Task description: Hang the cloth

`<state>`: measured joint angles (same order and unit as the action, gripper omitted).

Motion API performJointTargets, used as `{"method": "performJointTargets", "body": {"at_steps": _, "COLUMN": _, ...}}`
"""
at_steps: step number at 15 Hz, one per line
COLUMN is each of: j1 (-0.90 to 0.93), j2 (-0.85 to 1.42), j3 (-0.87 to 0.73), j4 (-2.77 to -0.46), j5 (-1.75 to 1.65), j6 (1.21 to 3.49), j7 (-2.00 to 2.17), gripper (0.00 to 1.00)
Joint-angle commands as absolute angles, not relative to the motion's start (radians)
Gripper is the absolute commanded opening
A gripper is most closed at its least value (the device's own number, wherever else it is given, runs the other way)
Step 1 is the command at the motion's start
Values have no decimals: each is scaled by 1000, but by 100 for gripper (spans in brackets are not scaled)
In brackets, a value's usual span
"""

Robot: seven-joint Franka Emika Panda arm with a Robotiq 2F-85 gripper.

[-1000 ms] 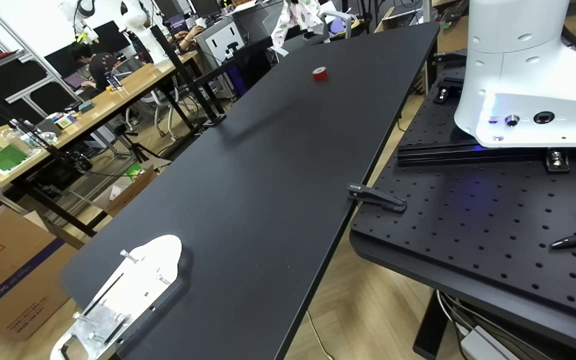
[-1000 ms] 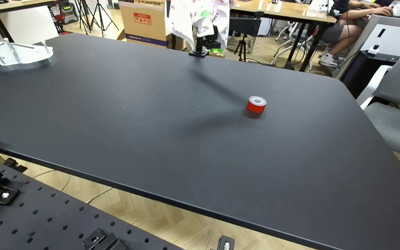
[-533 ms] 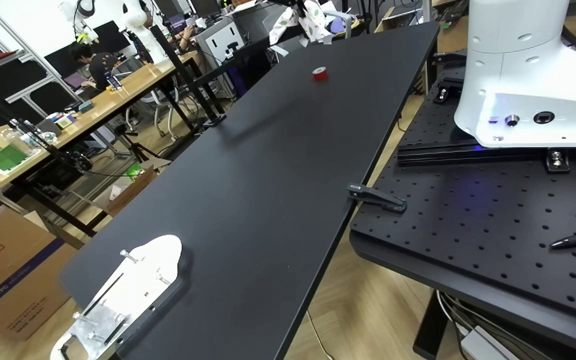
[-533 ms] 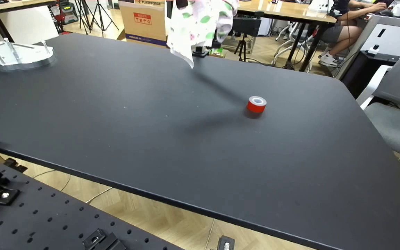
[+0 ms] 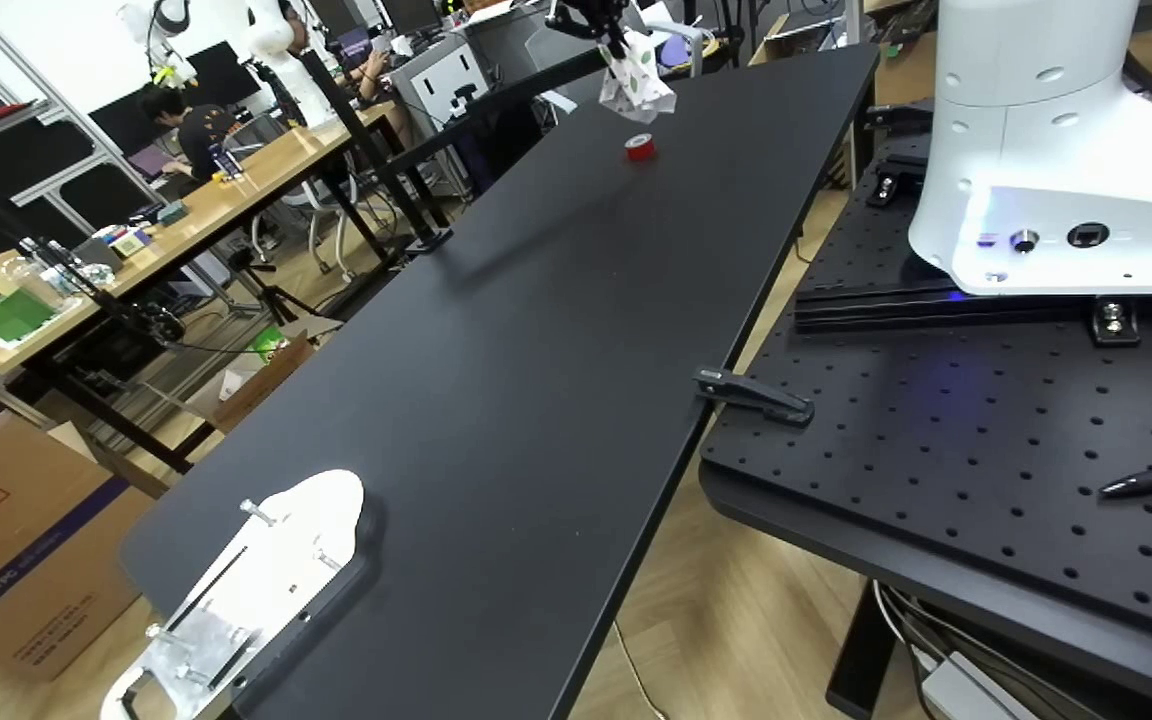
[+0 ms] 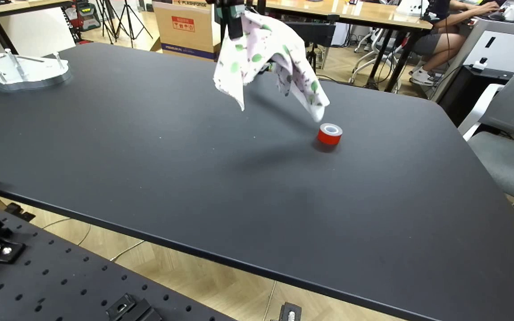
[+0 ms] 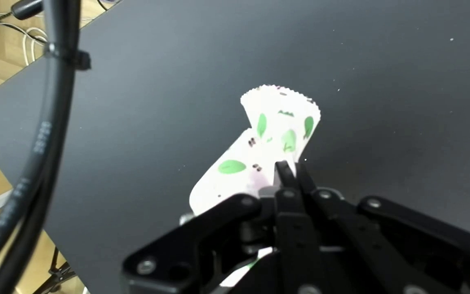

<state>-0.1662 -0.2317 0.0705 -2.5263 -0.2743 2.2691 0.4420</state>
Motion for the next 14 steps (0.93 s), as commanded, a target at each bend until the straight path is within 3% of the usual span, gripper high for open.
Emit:
{"method": "performJointTargets", "body": {"at_steps": 1, "j1": -143, "j2": -219, "j3": 58, "j4": -2493, "j5": -279, "j6": 2267, "j7": 456, "gripper": 1}}
{"method": "performJointTargets", "body": {"at_steps": 14, "j1": -142, "j2": -272, "j3": 62, "j4": -2407, "j5": -321, "j6": 2299, "j7": 475, "gripper": 1}}
